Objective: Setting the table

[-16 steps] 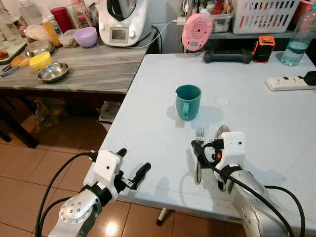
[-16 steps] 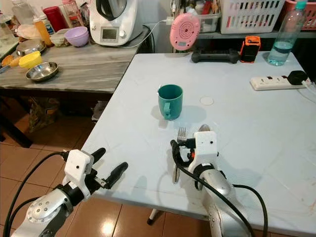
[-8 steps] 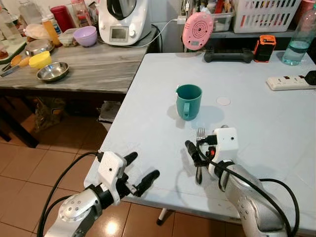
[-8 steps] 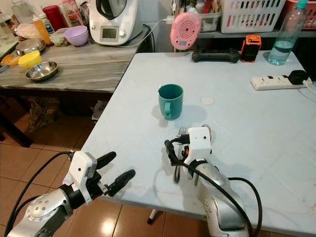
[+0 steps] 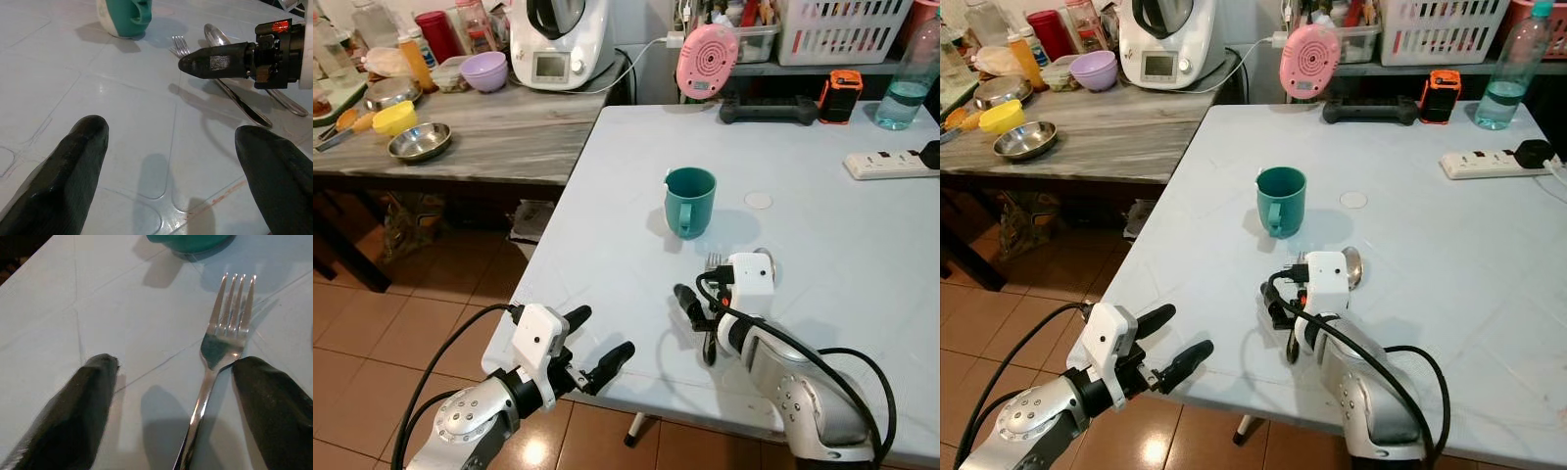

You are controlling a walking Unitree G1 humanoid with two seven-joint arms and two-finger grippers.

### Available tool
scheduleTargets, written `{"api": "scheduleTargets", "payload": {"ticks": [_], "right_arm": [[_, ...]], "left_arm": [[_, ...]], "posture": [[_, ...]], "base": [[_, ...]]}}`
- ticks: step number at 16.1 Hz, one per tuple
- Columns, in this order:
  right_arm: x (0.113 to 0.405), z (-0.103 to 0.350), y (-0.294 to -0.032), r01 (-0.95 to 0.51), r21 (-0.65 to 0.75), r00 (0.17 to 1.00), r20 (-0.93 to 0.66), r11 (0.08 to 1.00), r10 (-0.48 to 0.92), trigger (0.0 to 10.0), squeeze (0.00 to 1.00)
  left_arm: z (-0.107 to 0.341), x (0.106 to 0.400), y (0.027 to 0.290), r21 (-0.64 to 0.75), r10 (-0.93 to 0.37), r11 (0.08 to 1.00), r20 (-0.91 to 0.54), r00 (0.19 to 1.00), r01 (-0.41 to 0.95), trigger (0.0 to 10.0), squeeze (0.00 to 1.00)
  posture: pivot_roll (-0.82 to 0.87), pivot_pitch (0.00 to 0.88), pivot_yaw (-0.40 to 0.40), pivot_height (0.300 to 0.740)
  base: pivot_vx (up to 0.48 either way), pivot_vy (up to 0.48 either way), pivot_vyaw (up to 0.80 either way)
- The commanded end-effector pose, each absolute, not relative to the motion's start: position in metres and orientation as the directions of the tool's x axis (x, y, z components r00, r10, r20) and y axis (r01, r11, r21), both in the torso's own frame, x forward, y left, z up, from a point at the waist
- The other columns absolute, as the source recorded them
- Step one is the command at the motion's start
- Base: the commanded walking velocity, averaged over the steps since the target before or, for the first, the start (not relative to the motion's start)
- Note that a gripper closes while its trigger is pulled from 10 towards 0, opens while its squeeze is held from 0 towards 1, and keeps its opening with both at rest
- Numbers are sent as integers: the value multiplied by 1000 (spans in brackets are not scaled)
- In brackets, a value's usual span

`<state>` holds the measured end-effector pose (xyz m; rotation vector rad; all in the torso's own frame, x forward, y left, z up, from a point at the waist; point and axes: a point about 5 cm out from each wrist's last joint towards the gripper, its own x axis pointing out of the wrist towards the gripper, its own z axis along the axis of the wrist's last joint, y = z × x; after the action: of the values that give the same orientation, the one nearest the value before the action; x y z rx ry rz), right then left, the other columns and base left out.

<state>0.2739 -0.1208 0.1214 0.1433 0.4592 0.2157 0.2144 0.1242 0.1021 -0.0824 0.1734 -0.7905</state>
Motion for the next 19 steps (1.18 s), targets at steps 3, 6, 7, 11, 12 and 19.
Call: {"api": "scheduleTargets", "payload": {"ticks": [3, 6, 7, 11, 12, 19], "right_arm": [[267, 107, -131, -84, 160, 826, -542, 984, 158, 0, 0], [266, 108, -135, -62, 117, 804, -582, 991, 119, 0, 0], [266, 108, -135, -61, 118, 803, -584, 991, 119, 0, 0], [264, 106, -137, -37, 110, 790, -606, 993, 96, 0, 0], [264, 106, -138, -29, 100, 788, -610, 995, 84, 0, 0], [264, 99, -143, -13, 69, 771, -635, 998, 54, 0, 0]], "left_arm": [[103, 214, 126, -146, -710, 704, -127, 692, 695, 10000, 0], [103, 215, 125, -146, -715, 699, -128, 688, 700, 10000, 0], [103, 216, 125, -144, -715, 699, -128, 688, 700, 10000, 0], [103, 216, 125, -147, -714, 700, -128, 689, 699, 10000, 0], [103, 216, 125, -148, -714, 700, -128, 688, 699, 10000, 0], [102, 216, 124, -170, -745, 667, -129, 654, 726, 10000, 0]], "posture": [[-252, 67, 97, 740], [-257, 66, 101, 740], [-257, 66, 101, 740], [-256, 66, 103, 740], [-255, 66, 102, 740], [-264, 61, 101, 740]], "base": [[0, 0, 0], [0, 0, 0], [0, 0, 0], [0, 0, 0], [0, 0, 0], [0, 0, 0]]}}
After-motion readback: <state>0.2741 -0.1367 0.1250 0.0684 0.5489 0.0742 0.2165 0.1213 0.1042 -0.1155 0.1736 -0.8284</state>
